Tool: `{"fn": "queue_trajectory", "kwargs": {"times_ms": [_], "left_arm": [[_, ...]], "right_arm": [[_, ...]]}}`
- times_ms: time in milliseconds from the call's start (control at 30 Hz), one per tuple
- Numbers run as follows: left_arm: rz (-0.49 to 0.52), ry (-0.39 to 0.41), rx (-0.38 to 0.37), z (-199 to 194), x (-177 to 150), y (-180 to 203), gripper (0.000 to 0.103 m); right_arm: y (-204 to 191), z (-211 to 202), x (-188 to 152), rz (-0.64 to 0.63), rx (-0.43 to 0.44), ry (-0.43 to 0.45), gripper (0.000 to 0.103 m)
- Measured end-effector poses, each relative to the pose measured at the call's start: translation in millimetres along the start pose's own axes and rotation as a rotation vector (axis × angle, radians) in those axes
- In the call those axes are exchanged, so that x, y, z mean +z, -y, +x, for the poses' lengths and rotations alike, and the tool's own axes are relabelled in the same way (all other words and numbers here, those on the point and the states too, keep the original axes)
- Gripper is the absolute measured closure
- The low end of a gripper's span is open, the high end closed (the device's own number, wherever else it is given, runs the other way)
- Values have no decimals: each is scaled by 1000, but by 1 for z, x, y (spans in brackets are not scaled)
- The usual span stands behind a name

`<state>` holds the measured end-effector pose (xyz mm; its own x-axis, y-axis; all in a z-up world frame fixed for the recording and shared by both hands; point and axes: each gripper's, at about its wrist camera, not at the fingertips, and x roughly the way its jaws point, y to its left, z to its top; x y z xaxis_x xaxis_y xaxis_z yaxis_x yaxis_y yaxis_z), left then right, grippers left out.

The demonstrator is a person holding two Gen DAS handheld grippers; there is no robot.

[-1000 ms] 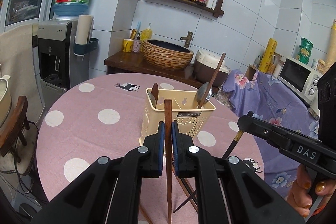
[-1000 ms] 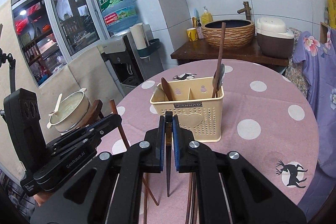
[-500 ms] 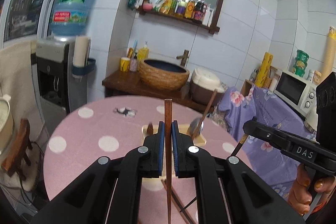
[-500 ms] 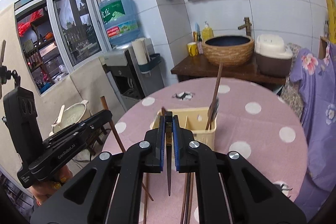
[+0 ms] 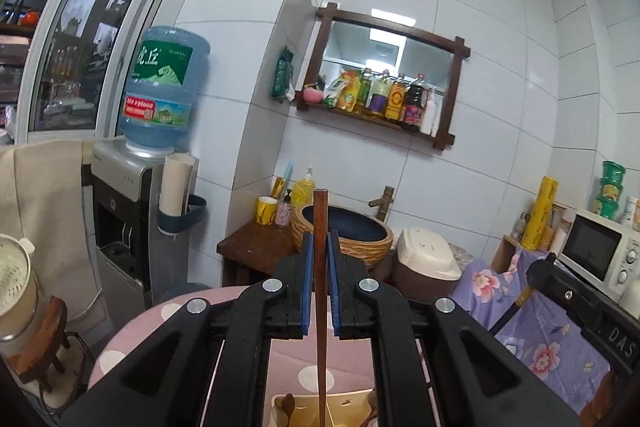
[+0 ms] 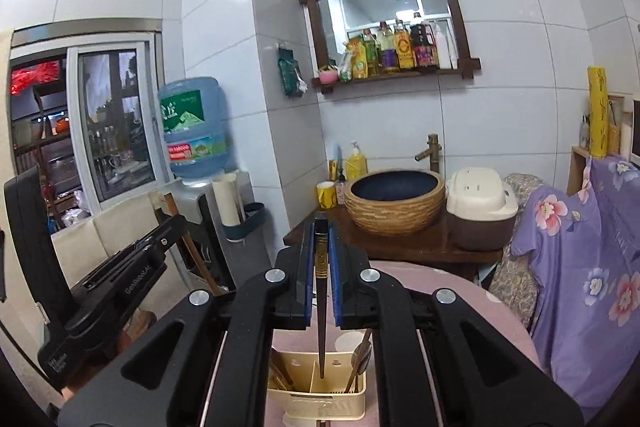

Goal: Organize utensils
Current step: 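Carry both held chopsticks up over the beige holder, then lower both chopsticks into the holder and open both tools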

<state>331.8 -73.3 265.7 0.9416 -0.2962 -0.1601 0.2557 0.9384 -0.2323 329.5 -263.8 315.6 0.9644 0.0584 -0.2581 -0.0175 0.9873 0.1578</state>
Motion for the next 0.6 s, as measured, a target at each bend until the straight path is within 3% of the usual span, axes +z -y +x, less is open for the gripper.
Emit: {"fn": "queue_trajectory", "kwargs": {"times_ms": [333,500,600], "left_arm": [[16,-102,43,28,-71,-12,95],[34,-160,39,34,-96,-15,95],[31,-189,44,38,-106,-19,95]], "right_arm": [[5,53,-74,-7,-25,-135,95],[7,62,-95,-2,-23,-176,95],[5,61,-100,-16,-38,-155,95]]}}
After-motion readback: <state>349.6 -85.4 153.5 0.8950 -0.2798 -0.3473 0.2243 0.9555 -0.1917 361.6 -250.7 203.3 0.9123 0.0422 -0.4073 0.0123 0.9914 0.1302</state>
